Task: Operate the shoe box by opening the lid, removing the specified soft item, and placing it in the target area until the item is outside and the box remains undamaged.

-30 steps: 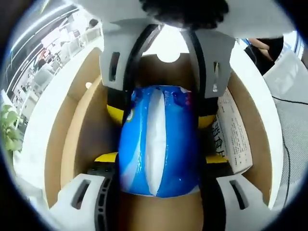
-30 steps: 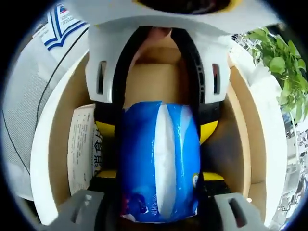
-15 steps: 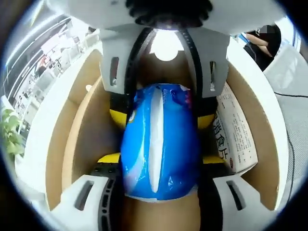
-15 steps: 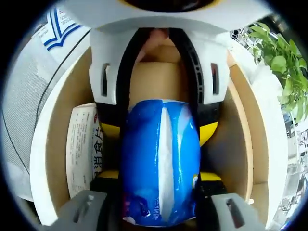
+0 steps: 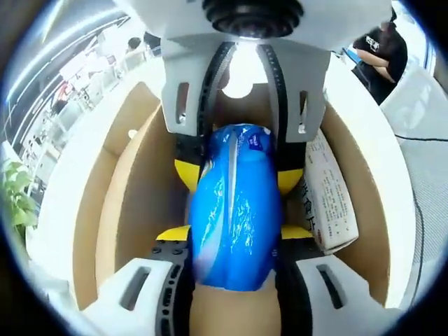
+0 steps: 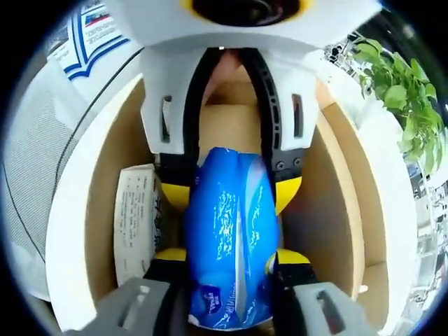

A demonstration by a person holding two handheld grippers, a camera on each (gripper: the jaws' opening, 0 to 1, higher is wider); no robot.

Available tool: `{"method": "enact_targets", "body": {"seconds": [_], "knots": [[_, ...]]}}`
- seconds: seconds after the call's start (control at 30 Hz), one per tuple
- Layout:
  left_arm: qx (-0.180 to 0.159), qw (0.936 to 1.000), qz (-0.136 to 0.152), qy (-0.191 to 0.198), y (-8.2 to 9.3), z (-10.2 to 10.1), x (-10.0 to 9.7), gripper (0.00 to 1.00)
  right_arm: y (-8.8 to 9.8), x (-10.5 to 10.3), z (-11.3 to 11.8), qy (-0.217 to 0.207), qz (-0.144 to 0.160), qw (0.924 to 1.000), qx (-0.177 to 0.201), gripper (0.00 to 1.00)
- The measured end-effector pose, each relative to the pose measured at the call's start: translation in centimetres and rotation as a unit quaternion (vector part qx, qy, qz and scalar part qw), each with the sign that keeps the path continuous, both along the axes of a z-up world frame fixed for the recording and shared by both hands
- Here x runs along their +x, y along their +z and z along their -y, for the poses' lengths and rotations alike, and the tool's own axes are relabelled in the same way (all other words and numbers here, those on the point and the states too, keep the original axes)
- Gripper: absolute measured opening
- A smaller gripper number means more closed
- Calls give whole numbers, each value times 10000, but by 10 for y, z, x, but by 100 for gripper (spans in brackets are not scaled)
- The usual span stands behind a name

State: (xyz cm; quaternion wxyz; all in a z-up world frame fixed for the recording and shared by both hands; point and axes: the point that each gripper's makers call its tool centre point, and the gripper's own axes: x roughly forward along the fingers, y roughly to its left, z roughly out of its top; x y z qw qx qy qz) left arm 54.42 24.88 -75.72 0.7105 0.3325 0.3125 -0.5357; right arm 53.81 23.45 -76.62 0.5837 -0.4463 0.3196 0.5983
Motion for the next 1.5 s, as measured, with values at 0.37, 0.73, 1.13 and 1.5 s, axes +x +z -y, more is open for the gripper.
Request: {"method": "enact_targets", "body": {"seconds": [0.37, 0.73, 1.13, 1.5], "knots": [[23, 9999, 150, -73, 21, -2, 4, 44, 19, 4, -3, -35, 98, 9998, 157, 40], [49, 9993, 302, -193, 45, 1, 4, 44, 46, 0, -1, -132, 237, 9994, 236, 40], [72, 9979, 511, -398, 76, 17, 2, 44, 79, -3, 15, -342, 475, 9977, 332, 40], [129, 9949, 646, -762, 96, 52, -4, 44, 96, -7, 48, -668, 597, 9951, 414, 40]]}}
